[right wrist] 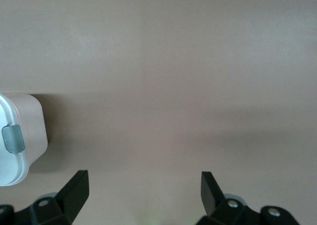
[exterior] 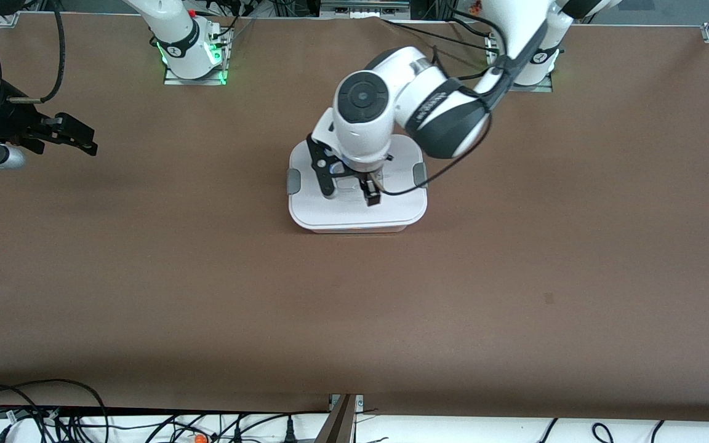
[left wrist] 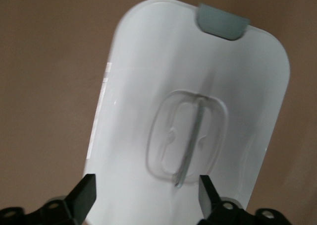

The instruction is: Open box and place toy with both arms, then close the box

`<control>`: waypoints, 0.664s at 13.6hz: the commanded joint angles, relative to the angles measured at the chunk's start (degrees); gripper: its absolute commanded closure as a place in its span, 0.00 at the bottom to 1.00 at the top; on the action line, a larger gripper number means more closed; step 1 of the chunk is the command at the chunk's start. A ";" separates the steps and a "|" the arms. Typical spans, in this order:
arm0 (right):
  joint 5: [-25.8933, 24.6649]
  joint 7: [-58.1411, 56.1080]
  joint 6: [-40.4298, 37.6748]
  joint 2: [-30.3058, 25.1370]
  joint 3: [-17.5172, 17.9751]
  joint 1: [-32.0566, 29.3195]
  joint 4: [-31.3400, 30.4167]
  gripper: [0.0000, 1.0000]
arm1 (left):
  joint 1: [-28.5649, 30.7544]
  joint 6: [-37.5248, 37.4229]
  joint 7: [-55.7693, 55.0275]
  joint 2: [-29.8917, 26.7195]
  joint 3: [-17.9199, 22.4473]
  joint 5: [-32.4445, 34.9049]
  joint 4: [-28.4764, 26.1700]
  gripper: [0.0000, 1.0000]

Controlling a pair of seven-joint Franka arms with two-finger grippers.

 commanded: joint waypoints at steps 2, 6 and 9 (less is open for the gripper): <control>0.02 0.60 0.23 -1.15 0.14 0.08 -1.16 0.00 | 3.43 -2.20 -3.72 -2.49 4.91 -1.07 2.16 0.00; 0.02 0.60 0.23 -1.06 0.14 0.08 -1.16 0.00 | 0.80 -1.85 -3.63 -5.92 20.99 -1.24 2.16 0.00; 0.02 0.60 0.23 -1.06 0.14 0.08 -1.25 0.00 | 4.65 -1.76 -3.80 -6.10 24.69 -1.24 2.34 0.00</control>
